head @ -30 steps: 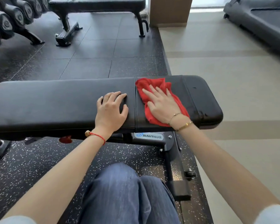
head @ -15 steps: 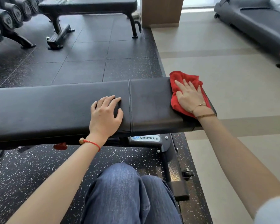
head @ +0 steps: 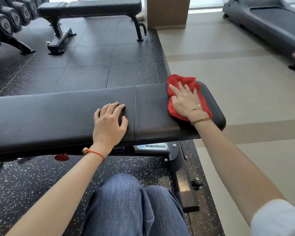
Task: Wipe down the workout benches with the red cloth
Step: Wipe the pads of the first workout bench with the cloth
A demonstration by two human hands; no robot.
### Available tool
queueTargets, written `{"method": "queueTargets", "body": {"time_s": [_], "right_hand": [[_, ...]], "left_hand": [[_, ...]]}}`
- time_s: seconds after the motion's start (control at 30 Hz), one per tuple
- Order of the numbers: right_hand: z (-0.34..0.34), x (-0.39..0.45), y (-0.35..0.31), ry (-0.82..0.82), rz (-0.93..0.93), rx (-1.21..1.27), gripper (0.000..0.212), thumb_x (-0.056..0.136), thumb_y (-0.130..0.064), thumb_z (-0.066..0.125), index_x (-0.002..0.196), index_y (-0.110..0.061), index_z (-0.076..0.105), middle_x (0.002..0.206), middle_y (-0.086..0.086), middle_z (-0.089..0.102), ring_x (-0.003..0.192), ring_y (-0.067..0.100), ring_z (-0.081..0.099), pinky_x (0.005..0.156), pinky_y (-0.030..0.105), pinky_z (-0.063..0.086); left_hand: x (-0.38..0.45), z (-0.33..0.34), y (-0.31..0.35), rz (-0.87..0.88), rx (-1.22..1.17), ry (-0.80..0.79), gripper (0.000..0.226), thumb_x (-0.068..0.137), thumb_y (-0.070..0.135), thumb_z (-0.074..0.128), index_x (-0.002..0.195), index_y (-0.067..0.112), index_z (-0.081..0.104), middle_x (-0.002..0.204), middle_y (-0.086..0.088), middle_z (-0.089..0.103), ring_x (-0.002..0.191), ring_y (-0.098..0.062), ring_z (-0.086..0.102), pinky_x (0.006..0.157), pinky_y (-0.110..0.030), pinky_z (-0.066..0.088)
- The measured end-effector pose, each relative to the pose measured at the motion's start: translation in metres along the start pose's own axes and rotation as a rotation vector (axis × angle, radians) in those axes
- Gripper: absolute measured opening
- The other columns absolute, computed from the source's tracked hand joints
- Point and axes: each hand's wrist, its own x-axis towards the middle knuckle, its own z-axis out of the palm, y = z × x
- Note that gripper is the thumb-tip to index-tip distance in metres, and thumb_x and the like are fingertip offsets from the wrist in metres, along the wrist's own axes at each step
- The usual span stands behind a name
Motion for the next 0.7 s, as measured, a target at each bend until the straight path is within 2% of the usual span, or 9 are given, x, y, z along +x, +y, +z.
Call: {"method": "queueTargets", "body": {"time_s": [0.1,0.2,0.33,0.5,0.6,0.7], "right_hand": [[0.014,-0.038,-0.028,0.045,-0.184,-0.031,0.055,0.097,-0.030,0.032,0.151,-0.033,0.021,0.162,0.003,0.015,0.148,0.026,0.016,0.121,0.049,0.003],[0.019,-0.077,-0.025,0.068,-0.264,0.007,0.055,0.096,-0.030,0.033,0.150,-0.035,0.024,0.160,0.000,0.020,0.148,0.022,0.017,0.121,0.045,0.003],[0.012,-0.086,0.020,0.101,-0.153,-0.005,0.054,0.096,-0.030,0.033,0.150,-0.035,0.027,0.159,-0.001,0.023,0.147,0.020,0.020,0.121,0.044,0.005],[-0.006,-0.029,0.051,0.006,0.058,0.062,0.053,0.099,-0.028,0.029,0.151,-0.036,0.021,0.162,0.000,0.012,0.150,0.021,0.011,0.121,0.045,-0.003],[-0.008,-0.025,0.053,-0.006,0.090,0.068,0.054,0.099,-0.029,0.028,0.152,-0.036,0.018,0.162,0.000,0.011,0.150,0.021,0.009,0.121,0.046,-0.004],[0.001,-0.064,0.060,0.086,0.063,0.060,0.055,0.096,-0.033,0.027,0.150,-0.038,0.023,0.161,-0.002,0.017,0.149,0.021,0.013,0.121,0.044,-0.002]], "left_hand": [[0.000,0.000,0.000,0.003,0.003,0.001,0.042,0.095,0.030,0.052,0.136,0.022,0.055,0.143,-0.001,0.053,0.135,-0.023,0.043,0.117,-0.047,0.027],[0.000,-0.001,-0.001,0.006,-0.001,0.004,0.042,0.094,0.031,0.053,0.135,0.022,0.055,0.142,-0.001,0.054,0.135,-0.022,0.044,0.117,-0.047,0.028],[0.000,-0.002,-0.002,0.013,-0.011,0.008,0.043,0.094,0.032,0.050,0.135,0.021,0.056,0.142,-0.002,0.054,0.134,-0.023,0.045,0.116,-0.049,0.028],[0.000,-0.002,-0.002,0.009,-0.005,0.005,0.041,0.094,0.031,0.053,0.135,0.023,0.056,0.142,0.000,0.054,0.134,-0.022,0.044,0.116,-0.047,0.028],[0.000,-0.003,-0.004,0.015,-0.011,0.004,0.041,0.095,0.032,0.051,0.134,0.023,0.056,0.141,0.001,0.054,0.134,-0.021,0.045,0.115,-0.046,0.028],[0.001,-0.002,-0.004,0.023,-0.009,0.010,0.044,0.093,0.035,0.047,0.134,0.023,0.056,0.141,0.000,0.055,0.133,-0.022,0.045,0.115,-0.047,0.029]]}}
